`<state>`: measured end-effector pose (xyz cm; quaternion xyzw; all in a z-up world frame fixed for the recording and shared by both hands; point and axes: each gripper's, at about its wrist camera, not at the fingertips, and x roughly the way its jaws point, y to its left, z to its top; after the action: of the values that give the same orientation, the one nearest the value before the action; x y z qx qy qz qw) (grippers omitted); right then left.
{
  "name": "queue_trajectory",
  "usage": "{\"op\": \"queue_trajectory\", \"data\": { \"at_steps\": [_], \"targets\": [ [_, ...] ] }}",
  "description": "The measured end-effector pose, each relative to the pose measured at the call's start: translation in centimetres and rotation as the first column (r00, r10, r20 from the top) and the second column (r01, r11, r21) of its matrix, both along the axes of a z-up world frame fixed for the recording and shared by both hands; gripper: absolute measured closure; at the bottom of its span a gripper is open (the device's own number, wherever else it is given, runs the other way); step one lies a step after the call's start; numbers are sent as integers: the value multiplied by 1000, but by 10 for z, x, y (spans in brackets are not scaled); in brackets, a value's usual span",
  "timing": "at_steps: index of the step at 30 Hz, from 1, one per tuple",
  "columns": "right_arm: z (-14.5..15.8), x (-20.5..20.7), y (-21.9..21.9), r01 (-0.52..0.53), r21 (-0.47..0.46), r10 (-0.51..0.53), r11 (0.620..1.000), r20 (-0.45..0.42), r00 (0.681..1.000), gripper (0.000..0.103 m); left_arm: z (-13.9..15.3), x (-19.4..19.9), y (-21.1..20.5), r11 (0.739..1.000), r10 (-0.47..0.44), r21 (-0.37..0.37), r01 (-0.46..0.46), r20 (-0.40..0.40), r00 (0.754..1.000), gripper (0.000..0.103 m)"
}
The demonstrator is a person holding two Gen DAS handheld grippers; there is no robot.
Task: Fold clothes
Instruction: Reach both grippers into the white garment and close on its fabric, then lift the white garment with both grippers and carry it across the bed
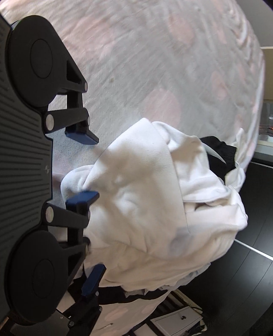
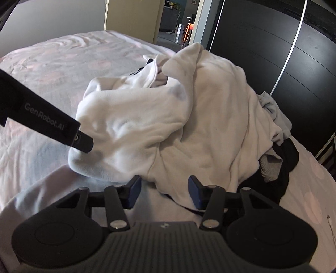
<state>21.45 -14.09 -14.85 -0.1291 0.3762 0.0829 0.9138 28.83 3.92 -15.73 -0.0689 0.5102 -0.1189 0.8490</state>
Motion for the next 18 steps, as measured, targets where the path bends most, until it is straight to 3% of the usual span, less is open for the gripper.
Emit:
{"op": "queue_trajectory", "data": {
  "at_steps": [2, 4, 8, 11, 18],
  "targets": [
    [-1, 6, 3, -12, -5, 12, 1000, -9, 1000, 78, -3, 3, 4, 999, 19, -46, -20, -16, 1000, 83],
    [5, 8, 7, -21, -6, 21, 1000, 3, 1000, 83, 0, 4, 5, 997, 35, -67, -36, -22, 999, 93],
    [24, 2, 18, -53, 12, 52, 999, 49, 997, 93, 25, -9, 7, 998, 63, -27, -62, 45, 997, 96],
    [49, -10, 28, -106, 52, 100, 993, 107, 989, 93, 55, -25, 21, 994, 112, 1, -113, 110, 988, 96],
    [105, -45, 71, -240, 172, 204, 956, 203, 958, 95, 124, -79, 83, 962, 251, 48, -269, 235, 939, 96]
  ]
}}
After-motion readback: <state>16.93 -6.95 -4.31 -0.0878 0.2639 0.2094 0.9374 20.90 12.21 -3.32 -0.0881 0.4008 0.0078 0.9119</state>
